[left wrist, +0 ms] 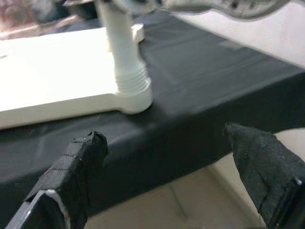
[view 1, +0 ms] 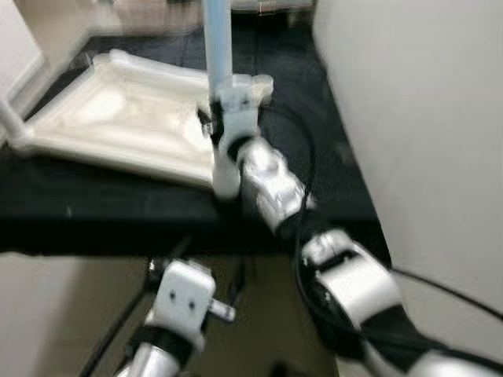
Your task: Building children table
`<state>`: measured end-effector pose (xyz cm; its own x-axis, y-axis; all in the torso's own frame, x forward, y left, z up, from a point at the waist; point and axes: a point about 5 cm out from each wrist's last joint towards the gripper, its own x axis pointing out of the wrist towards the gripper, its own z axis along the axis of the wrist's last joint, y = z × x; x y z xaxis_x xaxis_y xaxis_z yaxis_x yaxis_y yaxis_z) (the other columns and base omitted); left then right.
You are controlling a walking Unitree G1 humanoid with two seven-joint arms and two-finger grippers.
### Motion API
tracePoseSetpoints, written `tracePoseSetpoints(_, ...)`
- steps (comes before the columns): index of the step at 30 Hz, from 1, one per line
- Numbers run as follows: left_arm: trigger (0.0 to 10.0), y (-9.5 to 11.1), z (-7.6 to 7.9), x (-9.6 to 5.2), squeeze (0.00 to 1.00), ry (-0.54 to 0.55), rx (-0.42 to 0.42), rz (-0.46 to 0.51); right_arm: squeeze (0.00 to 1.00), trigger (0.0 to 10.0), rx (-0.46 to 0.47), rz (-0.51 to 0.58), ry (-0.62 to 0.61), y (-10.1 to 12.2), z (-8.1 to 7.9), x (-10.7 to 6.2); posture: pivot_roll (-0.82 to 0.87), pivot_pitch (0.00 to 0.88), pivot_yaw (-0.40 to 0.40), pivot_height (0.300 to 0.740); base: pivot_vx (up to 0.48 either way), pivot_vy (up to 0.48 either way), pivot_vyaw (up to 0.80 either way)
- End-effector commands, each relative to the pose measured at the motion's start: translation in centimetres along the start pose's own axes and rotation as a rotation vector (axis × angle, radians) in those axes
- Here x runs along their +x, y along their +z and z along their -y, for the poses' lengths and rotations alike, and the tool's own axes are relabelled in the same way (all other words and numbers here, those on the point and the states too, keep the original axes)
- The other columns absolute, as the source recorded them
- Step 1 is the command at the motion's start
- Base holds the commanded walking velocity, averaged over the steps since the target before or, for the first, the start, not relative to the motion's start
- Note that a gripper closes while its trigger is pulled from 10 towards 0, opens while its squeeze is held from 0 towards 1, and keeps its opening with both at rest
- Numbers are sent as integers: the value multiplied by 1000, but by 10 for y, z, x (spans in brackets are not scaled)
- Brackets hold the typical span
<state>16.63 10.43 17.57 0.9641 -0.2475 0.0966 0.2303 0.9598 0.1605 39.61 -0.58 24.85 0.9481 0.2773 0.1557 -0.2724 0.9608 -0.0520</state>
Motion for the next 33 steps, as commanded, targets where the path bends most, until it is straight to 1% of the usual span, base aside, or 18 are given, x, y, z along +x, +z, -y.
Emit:
tracePoseSetpoints(1,10000,-2,0,0,0,-6,6,-5,0,10000,38,-338,-152,-73,17,-21,38,230,-47,740,0,0,0)
tracePoseSetpoints(2,10000,-2,0,0,0,-8,8,-4,0,10000,52,-345,-204,-74,19,-22,38,230,-47,740,0,0,0)
tracePoseSetpoints(5,10000,-1,-1,2,0,-7,7,1,0,10000,84,-337,-411,-74,25,-26,37,229,-46,740,0,0,0)
tracePoseSetpoints(6,10000,-1,-1,2,0,-7,7,1,0,10000,84,-337,-411,-74,25,-26,37,229,-46,740,0,0,0)
tracePoseSetpoints(8,10000,-1,-1,3,0,-8,9,3,0,10000,106,-303,-558,-71,28,-29,40,225,-44,740,0,0,0)
tracePoseSetpoints(10,10000,-1,-2,4,0,-7,11,6,0,10000,83,-255,-671,-66,29,-32,40,225,-44,740,0,0,0)
tracePoseSetpoints(13,10000,-1,-2,4,0,-6,12,7,0,10000,86,-243,-703,-64,28,-33,40,225,-44,740,0,0,0)
tracePoseSetpoints(14,10000,-1,-3,4,0,-5,14,7,0,10000,69,-233,-749,-61,25,-34,47,219,-41,740,0,0,0)
tracePoseSetpoints(17,10000,-1,-3,4,0,-3,15,7,0,10000,59,-229,-777,-60,22,-35,47,219,-41,740,0,0,0)
tracePoseSetpoints(18,10000,-1,-4,4,0,-2,18,8,0,10000,54,-236,-807,-58,17,-36,47,219,-41,740,0,0,0)
tracePoseSetpoints(20,10000,-1,-4,4,0,-2,18,8,0,10000,54,-236,-807,-58,17,-36,47,219,-41,740,0,0,0)
tracePoseSetpoints(22,10000,-2,-5,5,0,-1,24,9,0,10000,53,-255,-847,-56,9,-37,52,201,-44,740,0,0,0)
tracePoseSetpoints(24,10000,-2,-6,5,0,0,26,9,0,10000,42,-261,-860,-55,6,-38,52,201,-44,740,0,0,0)
tracePoseSetpoints(26,10000,-3,-6,6,0,0,27,9,0,10000,50,-268,-869,-54,2,-39,48,192,-45,740,0,0,0)
tracePoseSetpoints(28,10000,-4,-5,8,0,-2,25,13,0,10000,26,-279,-881,-54,-4,-40,48,179,-45,740,0,0,0)
tracePoseSetpoints(29,10000,-4,-5,8,0,-2,25,13,0,10000,26,-279,-881,-54,-4,-40,48,179,-45,740,0,0,0)
tracePoseSetpoints(30,10000,-5,-4,9,0,-4,25,15,0,10000,-11,-297,-895,-56,-8,-42,48,167,-47,740,0,0,0)
tracePoseSetpoints(33,10000,-5,-5,9,0,-4,25,15,0,10000,-27,-302,-902,-56,-8,-43,47,167,-46,740,0,0,0)
